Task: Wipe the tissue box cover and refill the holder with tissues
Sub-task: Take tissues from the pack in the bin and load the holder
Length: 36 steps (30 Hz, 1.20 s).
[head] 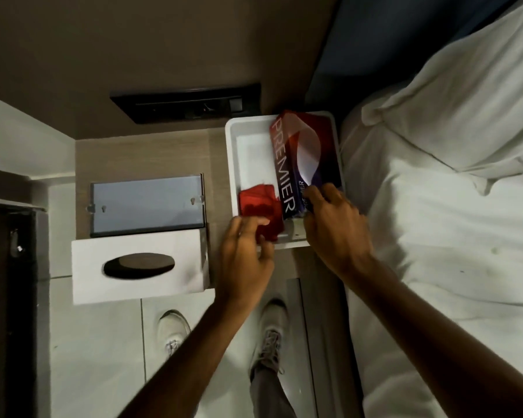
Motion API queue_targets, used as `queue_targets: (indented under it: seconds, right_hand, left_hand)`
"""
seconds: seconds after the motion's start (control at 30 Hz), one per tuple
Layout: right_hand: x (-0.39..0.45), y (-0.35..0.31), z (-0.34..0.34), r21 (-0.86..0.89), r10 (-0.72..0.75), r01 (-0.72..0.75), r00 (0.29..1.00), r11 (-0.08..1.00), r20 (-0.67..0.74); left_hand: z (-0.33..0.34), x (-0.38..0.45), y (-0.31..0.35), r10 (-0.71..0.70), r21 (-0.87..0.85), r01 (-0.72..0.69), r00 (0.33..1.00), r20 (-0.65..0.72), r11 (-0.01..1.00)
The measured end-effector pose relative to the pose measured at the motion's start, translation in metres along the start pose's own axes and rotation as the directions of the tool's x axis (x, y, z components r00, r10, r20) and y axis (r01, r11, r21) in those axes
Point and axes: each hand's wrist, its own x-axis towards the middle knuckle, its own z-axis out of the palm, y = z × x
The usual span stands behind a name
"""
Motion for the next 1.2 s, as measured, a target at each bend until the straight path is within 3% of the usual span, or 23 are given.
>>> queue_targets:
  seconds: [0.17,0.27,0.33,0.4,0.53,0.73,0.87,1.1,1.2]
  right_hand:
    - [0.005,0.007,-0.04,0.033,-0.301,0.301,0.953,0.953,0.008]
    - [0.01,0.004,-0.06,0.179,-0.318,0.32,0.947,0.931,-0.039]
    - [0.014,0.002,-0.068,0.257,-0.326,0.322,0.945,0.911,-0.027]
    - [0.018,0.004,-0.075,0.309,-0.334,0.323,0.942,0.895,-0.019]
    - [0.034,0.013,-0.079,0.341,-0.291,0.302,0.953,0.89,-0.084]
    - [0.045,0.02,-0.074,0.223,-0.239,0.304,0.931,0.926,-0.277]
    - [0.047,0.024,-0.068,0.105,-0.222,0.254,0.943,0.961,-0.25]
    - [0.025,0.04,-0.055,0.3,-0.107,0.171,0.97,0.939,-0.218]
    - [0.012,0.044,-0.047,0.352,-0.022,0.128,0.957,0.927,-0.291]
  left_hand:
    - [0.035,0.024,0.042,0.058,-0.007,-0.057,0.996,0.067,0.998]
    - [0.044,0.034,0.06,-0.039,0.089,0.046,0.996,-0.079,0.995]
    - [0.044,0.038,0.07,-0.123,0.055,0.135,0.976,-0.179,0.989]
    - [0.04,0.042,0.077,-0.158,0.023,0.166,0.968,-0.193,0.986]
    - [0.024,0.05,0.08,-0.125,-0.048,0.119,0.978,-0.164,0.992]
    - [-0.003,0.047,0.085,0.082,0.063,-0.07,0.974,-0.213,0.996]
    - [-0.01,0.051,0.085,0.138,0.14,-0.123,0.984,-0.11,0.983]
    - [-0.014,0.061,0.081,0.065,0.124,-0.06,0.997,-0.037,0.991]
    - [-0.017,0.068,0.085,0.084,0.12,-0.083,0.996,-0.008,0.989]
